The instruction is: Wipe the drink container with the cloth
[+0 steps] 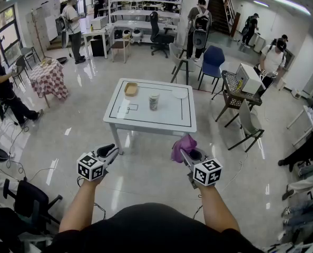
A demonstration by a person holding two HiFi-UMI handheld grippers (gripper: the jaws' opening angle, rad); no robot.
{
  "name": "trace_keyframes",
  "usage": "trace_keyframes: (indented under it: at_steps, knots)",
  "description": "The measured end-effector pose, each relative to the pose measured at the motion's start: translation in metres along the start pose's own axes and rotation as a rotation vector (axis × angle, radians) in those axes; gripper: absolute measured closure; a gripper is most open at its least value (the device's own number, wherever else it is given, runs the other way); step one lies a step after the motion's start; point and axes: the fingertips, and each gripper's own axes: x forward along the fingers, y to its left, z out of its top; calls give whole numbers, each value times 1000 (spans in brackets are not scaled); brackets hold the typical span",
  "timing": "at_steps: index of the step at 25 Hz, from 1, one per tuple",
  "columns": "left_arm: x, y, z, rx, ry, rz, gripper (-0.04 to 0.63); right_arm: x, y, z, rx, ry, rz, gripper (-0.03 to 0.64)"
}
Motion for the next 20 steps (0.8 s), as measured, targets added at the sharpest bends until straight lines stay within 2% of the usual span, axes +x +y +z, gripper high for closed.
trace_keyframes:
  at_steps: [15,20]
  knots:
    - [57,-4,3,-25,2,26,477,26,-43,-13,21,23,65,525]
    - [69,15,0,-44,18,59,477,47,-65,-6,41,15,69,525]
